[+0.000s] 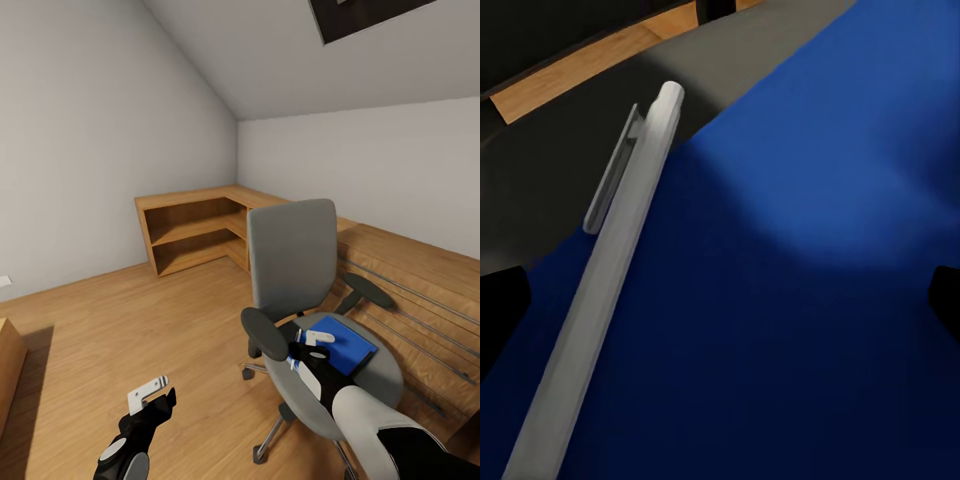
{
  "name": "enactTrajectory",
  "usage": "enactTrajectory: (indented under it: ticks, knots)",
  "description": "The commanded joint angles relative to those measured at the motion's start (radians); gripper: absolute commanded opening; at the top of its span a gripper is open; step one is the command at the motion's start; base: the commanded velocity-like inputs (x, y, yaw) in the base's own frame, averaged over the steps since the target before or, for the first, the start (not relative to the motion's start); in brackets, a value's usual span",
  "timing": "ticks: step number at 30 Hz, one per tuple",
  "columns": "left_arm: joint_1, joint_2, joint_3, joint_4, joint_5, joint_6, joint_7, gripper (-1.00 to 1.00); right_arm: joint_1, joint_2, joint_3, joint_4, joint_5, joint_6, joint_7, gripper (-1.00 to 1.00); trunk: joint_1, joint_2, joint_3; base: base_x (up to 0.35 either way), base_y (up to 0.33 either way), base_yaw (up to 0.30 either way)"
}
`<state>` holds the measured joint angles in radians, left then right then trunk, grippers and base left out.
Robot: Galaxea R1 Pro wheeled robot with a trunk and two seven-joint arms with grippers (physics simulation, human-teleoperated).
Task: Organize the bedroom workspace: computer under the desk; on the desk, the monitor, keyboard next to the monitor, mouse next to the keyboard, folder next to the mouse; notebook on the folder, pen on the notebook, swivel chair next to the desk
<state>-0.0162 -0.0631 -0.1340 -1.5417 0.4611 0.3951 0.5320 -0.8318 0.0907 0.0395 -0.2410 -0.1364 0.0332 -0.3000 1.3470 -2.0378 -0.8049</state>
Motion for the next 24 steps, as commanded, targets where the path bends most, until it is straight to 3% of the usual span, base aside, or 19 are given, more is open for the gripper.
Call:
enactTrajectory:
  ticks: [1,2,24]
  knots:
    - [-0.001,0.0,-0.001,-0.001,0.008,0.002,0.008,1.0,0.0,0.0,-0.004,0.02,-0.019,0.004,-0.004,1.0,0.0,0.0,-0.001,0.0,0.0,0.0]
    - [-0.001,0.0,-0.001,-0.001,0.008,0.002,0.008,1.0,0.0,0.0,-0.004,0.019,-0.019,0.004,-0.005,-1.0,0.0,0.0,-0.001,0.0,0.0,0.0]
    - [-0.002,-0.001,-0.001,-0.001,0.008,0.002,0.008,1.0,0.0,0.001,-0.004,0.018,-0.02,0.004,-0.007,-1.0,0.0,0.0,-0.001,0.0,0.0,0.0]
